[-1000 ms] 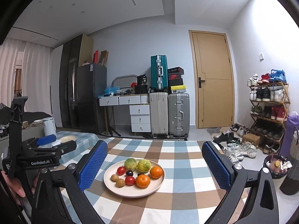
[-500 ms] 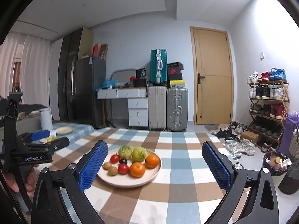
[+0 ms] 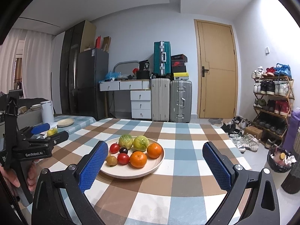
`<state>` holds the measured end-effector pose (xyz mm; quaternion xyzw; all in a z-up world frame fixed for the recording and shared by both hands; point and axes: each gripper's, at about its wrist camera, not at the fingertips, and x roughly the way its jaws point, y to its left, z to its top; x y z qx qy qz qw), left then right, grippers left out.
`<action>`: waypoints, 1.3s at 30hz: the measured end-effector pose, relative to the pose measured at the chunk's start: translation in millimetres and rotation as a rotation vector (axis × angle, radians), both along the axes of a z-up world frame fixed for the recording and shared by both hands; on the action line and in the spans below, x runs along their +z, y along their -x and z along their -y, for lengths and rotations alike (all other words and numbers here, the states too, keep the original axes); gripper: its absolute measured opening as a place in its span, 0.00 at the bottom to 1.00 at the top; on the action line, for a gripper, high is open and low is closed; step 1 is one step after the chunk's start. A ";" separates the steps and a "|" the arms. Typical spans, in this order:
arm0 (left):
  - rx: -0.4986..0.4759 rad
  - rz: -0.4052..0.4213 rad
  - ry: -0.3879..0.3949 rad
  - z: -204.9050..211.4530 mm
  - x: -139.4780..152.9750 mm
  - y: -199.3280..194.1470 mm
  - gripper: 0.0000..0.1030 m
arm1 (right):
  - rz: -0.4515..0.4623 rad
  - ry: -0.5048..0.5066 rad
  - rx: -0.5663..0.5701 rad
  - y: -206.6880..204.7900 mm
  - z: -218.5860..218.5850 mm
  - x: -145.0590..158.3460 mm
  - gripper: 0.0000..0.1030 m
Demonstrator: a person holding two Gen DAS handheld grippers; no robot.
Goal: Organize fruits
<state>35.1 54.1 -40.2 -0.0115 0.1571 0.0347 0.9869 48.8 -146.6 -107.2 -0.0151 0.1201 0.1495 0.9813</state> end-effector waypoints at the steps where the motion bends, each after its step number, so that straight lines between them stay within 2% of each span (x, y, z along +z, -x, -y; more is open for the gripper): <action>1: -0.001 -0.002 0.001 0.1 -0.2 0.1 0.99 | -0.034 0.002 0.001 -5.4 -0.2 -2.5 1.00; 3: -0.002 -0.006 0.004 -0.1 -0.7 -0.9 0.99 | -0.074 0.011 0.000 -11.3 -1.6 -4.9 1.00; 8: -0.014 -0.002 -0.003 0.2 -2.0 -2.0 0.99 | -0.052 0.037 0.015 -8.2 -8.0 -7.3 1.00; 39: -0.012 -0.001 -0.002 -0.1 -2.7 -1.7 0.99 | -0.058 0.028 0.015 -10.7 -3.6 -7.8 1.00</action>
